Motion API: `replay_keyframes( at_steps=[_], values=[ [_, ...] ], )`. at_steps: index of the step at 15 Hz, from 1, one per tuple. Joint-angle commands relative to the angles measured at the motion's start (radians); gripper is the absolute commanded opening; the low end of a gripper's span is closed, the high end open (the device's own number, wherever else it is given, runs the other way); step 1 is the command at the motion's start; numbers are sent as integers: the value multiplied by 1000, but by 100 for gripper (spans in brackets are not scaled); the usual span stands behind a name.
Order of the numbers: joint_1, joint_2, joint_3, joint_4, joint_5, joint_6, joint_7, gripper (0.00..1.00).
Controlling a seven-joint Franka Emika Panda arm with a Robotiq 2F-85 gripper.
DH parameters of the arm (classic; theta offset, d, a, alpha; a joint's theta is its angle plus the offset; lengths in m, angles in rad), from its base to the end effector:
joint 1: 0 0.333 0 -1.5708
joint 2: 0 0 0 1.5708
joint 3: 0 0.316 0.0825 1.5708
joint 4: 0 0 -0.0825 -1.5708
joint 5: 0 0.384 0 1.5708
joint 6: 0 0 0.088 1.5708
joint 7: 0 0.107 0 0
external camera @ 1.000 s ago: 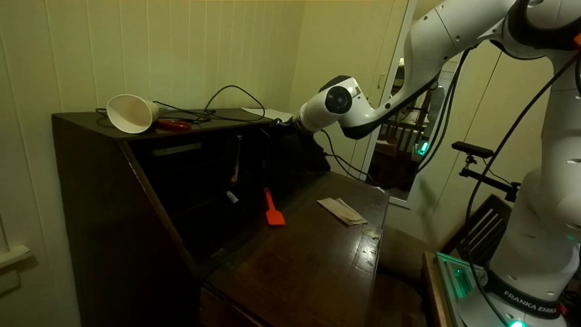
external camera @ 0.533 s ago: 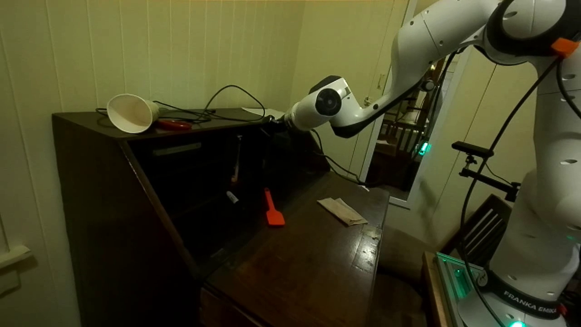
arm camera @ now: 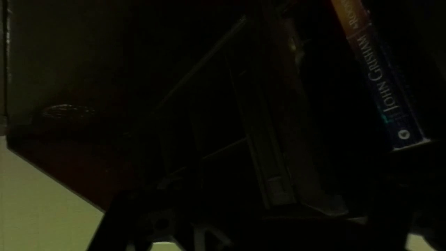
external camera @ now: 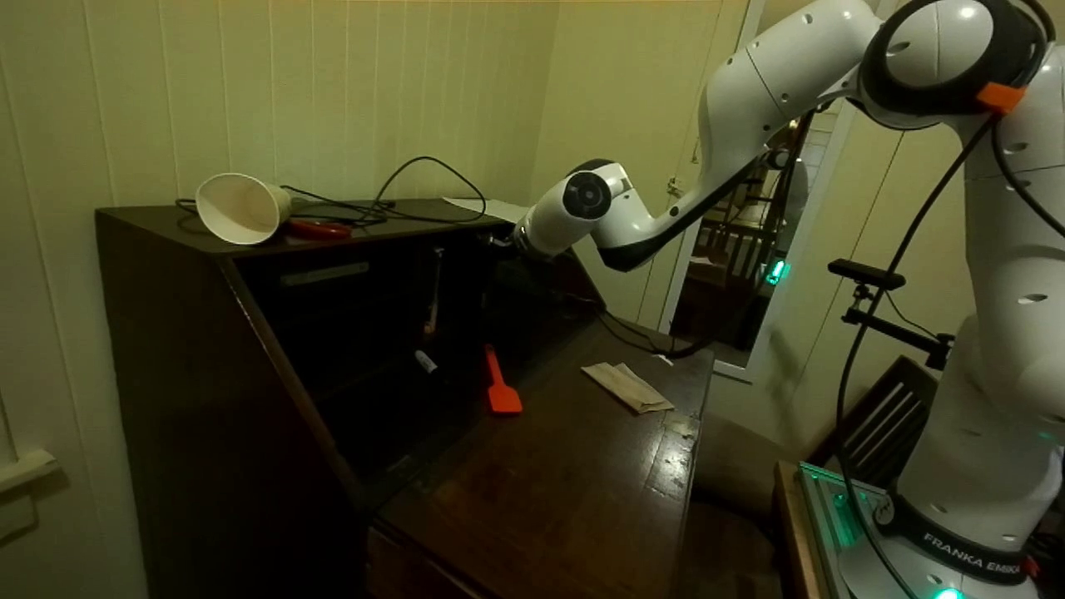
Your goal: Open the cabinet door
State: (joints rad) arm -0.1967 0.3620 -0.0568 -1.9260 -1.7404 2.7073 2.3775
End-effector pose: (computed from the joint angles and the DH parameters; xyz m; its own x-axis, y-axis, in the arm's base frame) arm 0.6187 -0.1228 0.3162 0.1557 -0.5688 0.8076 -0.7826 -0.5699 -0.2505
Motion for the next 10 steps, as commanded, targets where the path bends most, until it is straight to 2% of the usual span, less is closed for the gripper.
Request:
replay_keyframes(
  at_steps=[1, 4, 5, 10],
  values=[
    [-21, 24, -6, -3, 190, -60, -71, 100],
    [-43, 45, -23, 11, 275, -137, -19, 100],
    [-32, 49, -50, 14, 306, -153, -9, 100],
    [-75, 93, -122, 74, 451, -208, 16, 100]
  ],
)
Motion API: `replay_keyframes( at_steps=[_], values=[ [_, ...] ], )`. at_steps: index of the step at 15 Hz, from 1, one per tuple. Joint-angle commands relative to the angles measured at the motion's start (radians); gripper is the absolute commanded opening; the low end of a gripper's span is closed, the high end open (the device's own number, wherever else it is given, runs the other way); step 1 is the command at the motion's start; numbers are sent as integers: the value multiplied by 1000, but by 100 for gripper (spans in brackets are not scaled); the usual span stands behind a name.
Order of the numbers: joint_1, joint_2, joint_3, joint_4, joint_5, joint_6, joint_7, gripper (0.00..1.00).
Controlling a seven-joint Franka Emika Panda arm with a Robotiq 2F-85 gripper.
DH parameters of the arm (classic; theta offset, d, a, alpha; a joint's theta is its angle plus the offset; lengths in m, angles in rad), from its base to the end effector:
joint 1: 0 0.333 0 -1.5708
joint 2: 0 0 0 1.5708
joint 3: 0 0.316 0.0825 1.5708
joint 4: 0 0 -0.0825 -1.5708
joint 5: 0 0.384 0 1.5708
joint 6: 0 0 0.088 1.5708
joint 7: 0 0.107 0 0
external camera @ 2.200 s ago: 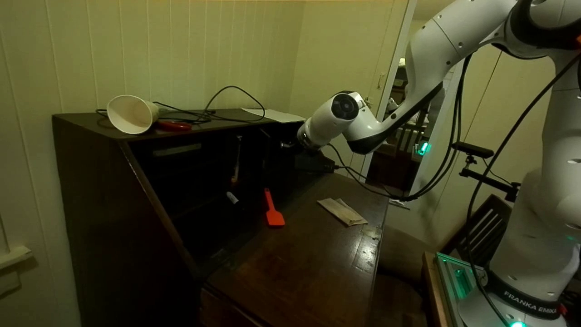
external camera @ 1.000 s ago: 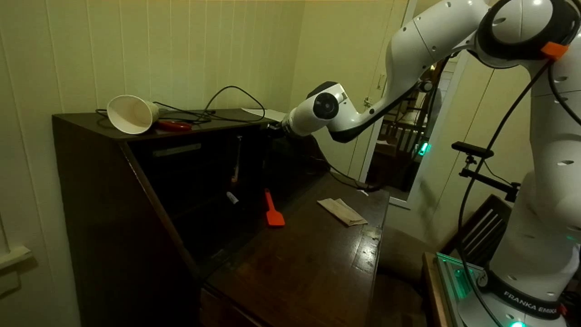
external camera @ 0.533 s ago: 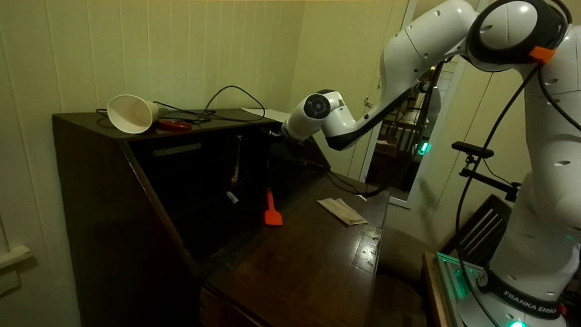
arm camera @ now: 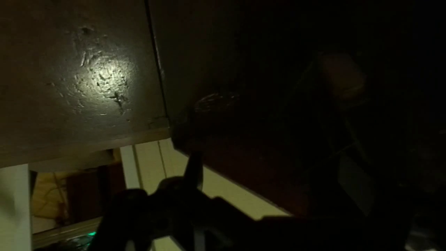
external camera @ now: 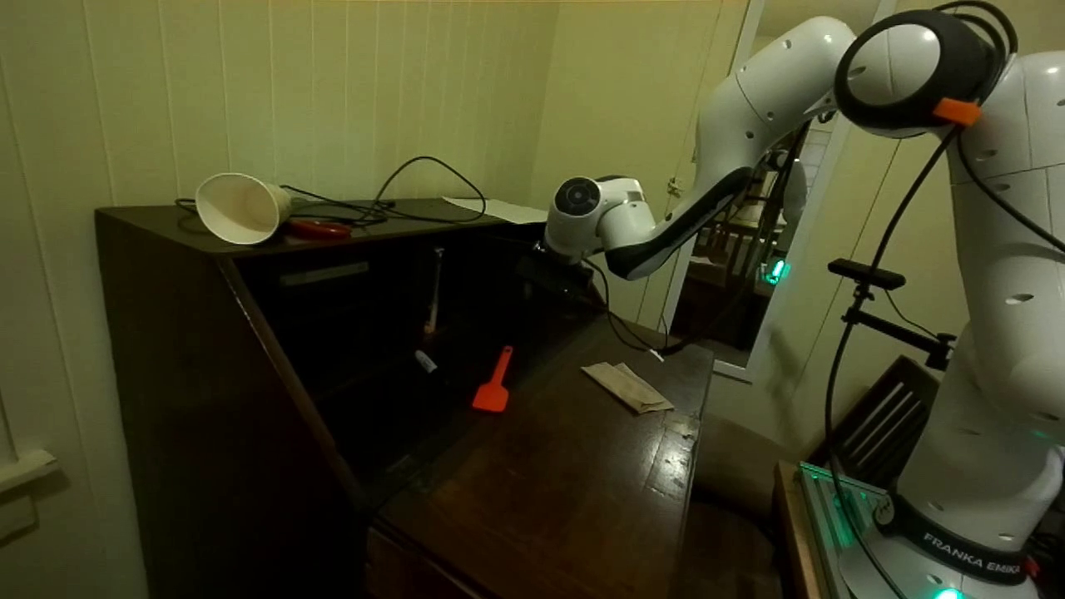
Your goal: Open the cabinet door
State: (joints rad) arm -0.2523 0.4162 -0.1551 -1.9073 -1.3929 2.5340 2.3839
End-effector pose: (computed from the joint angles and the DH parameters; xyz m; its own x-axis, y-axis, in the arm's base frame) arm 0.5962 -0.2387 0.2957 -0.1769 -0.6450 0.7434 -0.9489 -0.0888 -0.3029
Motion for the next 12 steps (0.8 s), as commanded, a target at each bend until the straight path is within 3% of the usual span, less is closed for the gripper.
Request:
replay_keyframes(
  at_steps=[1, 5, 9, 11, 12],
  values=[
    [-15, 35, -31, 55, 134, -54, 15, 100],
    [32, -18, -14, -22, 169, -63, -57, 100],
    [138, -66, 18, -122, 148, -186, -99, 100],
    [172, -60, 29, -121, 124, -242, -97, 100],
    [174, -56, 25, -120, 57, -196, -98, 100]
  ],
)
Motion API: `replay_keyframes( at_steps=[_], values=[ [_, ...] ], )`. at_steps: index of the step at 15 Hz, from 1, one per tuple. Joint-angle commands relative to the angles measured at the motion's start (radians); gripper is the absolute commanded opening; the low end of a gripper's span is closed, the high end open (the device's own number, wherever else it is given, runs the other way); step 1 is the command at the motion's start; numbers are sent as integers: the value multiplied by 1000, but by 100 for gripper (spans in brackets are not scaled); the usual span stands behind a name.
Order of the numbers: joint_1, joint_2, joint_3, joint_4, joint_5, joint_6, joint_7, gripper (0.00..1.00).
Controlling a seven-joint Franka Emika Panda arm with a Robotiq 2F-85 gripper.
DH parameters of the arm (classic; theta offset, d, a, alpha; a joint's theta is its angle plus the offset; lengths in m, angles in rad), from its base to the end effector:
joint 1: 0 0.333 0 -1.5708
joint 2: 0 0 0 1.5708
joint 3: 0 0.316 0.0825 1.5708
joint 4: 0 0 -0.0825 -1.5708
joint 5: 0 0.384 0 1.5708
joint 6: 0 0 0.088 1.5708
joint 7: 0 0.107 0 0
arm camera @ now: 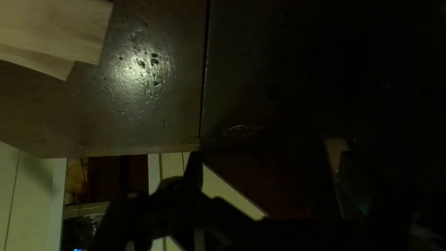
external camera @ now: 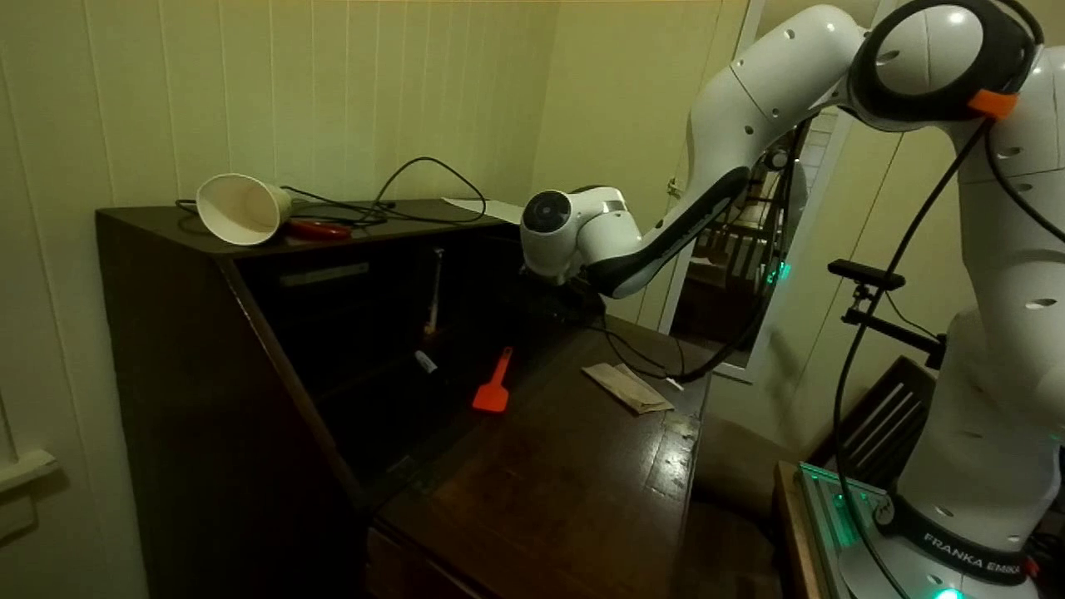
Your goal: Open the cabinet door
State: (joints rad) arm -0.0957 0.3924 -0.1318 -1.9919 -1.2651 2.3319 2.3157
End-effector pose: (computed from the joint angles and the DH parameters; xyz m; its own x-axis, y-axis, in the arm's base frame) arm 0.5932 -0.1508 0.2704 -0.0696 -0.6288 0.7744 -0.9856 -0.0765 -0.1508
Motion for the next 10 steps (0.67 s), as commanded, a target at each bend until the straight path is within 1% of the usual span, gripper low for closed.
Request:
replay_keyframes(
  at_steps=[1, 7, 10],
  values=[
    [17, -32, -2, -37, -135, 51, -39, 100],
    [-61, -73, -11, -87, -365, 333, -134, 100],
    [-79, -77, -35, -86, -499, 476, -153, 100]
  ],
)
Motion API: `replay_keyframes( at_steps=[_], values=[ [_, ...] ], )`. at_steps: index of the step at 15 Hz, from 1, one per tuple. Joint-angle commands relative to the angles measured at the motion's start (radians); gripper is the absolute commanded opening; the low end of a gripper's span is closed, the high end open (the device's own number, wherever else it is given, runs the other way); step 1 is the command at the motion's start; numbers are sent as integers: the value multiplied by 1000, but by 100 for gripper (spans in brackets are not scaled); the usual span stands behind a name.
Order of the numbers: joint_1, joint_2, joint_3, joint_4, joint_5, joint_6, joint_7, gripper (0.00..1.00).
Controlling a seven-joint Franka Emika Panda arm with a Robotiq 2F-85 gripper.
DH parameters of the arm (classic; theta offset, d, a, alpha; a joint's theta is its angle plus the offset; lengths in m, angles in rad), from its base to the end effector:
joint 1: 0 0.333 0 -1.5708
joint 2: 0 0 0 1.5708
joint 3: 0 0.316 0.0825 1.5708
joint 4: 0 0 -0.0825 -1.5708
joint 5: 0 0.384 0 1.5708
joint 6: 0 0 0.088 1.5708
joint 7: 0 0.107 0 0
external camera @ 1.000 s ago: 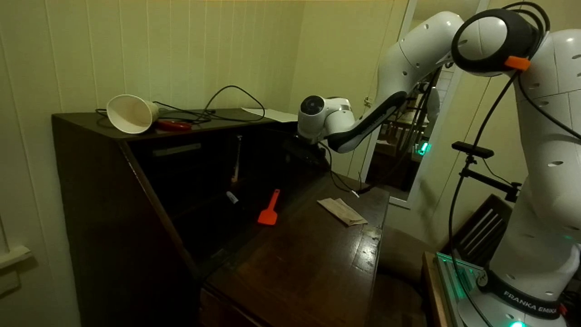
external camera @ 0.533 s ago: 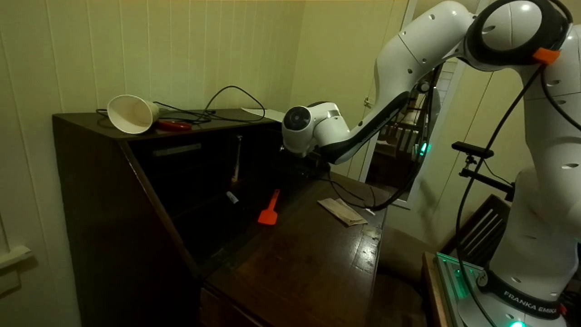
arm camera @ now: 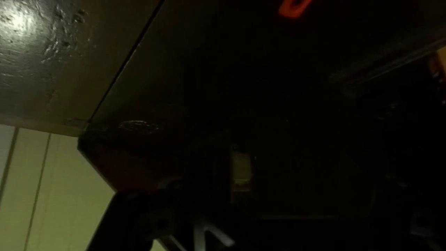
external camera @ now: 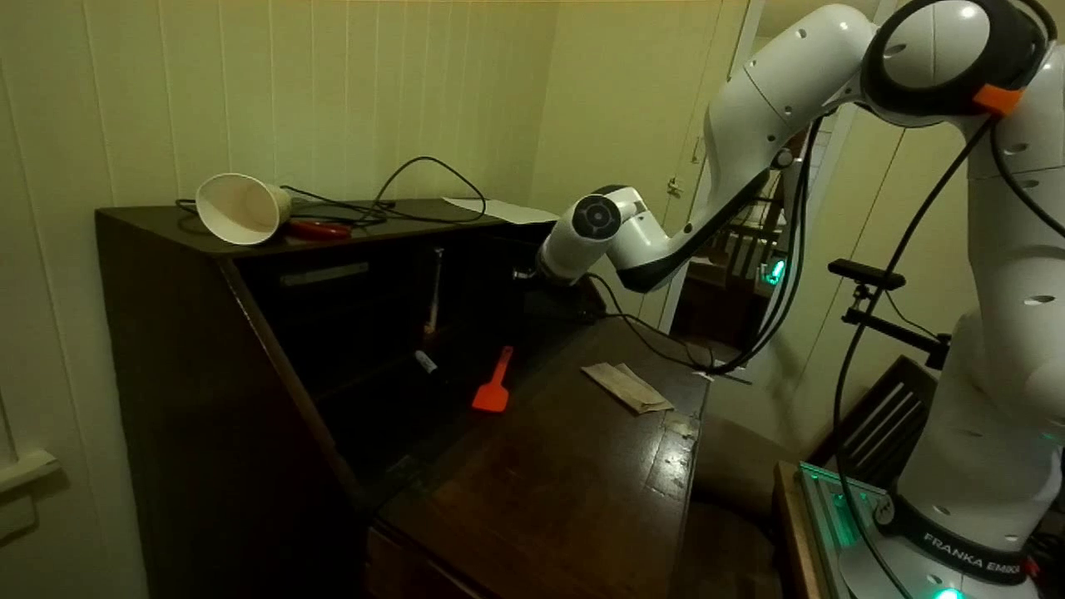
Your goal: Open the cabinet door
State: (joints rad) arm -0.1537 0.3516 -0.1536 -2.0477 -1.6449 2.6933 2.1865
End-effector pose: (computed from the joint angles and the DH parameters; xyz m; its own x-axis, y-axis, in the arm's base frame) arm 0.5785 -0.1466 0.2739 0.3134 -0.5333 0.7857 -0.8248 -0.5629 -0.0531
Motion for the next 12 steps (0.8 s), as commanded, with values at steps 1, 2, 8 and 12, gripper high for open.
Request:
replay_keyframes(
  at_steps=[1, 2, 8, 12],
  values=[
    [-29, -34, -18, -21, -162, 162, -30, 100],
    [-15, -5, -11, -2, -88, 92, -10, 100],
    [-14, 0, -18, 32, -256, 110, 42, 100],
    [0, 34, -19, 109, -454, -16, 33, 100]
  ],
)
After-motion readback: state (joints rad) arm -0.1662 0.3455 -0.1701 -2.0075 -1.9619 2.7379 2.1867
